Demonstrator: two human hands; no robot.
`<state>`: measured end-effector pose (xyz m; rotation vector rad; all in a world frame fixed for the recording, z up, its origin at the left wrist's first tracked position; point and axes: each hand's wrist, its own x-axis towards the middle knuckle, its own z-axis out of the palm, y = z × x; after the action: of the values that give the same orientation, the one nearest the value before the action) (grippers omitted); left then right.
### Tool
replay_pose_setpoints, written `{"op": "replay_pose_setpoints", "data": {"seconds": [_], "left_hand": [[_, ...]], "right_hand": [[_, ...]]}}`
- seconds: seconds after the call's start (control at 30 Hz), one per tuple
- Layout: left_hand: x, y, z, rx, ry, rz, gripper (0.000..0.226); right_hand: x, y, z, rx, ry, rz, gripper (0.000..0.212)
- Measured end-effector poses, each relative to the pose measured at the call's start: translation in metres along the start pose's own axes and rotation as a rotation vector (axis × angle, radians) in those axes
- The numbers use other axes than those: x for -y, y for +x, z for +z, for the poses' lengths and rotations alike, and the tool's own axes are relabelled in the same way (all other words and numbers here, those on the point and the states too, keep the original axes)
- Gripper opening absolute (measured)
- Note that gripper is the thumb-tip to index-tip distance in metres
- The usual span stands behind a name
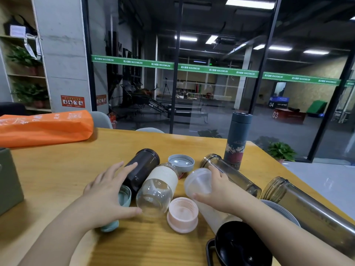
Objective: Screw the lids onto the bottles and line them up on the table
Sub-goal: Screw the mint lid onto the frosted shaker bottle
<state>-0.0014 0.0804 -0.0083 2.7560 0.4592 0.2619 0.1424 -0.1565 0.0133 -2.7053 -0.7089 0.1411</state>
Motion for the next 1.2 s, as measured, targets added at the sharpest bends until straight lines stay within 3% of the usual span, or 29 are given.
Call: {"op": "replay_pose_setpoints", "data": {"seconds": [0.17, 0.93, 1.03, 1.2], "left_hand": [[0.005, -0.003, 0.005, 0.049, 0.058, -0.092, 0.109], [-0.004, -0.01, -0.02, -0.041, -0.066, 0.066, 0.096], [-0.008, -0.009, -0.031, -0.051, -0.162, 0.119, 0.087], [-0.018, -0.005, -0.048, -0.03, -0.387, 0.133, 0.084]], "right_hand": [[0.001, -0.001, -0.001, 0.009, -0.011, 0.002, 0.102], [0.001, -0.006, -0.018, -0.139, 0.188, -0.065, 0.092], [0.0, -0.006, -0.026, -0.153, 0.261, -0.074, 0.084], [-0.006, 0.001, -0.037, -0.179, 0.411, -0.095, 0.095]]}}
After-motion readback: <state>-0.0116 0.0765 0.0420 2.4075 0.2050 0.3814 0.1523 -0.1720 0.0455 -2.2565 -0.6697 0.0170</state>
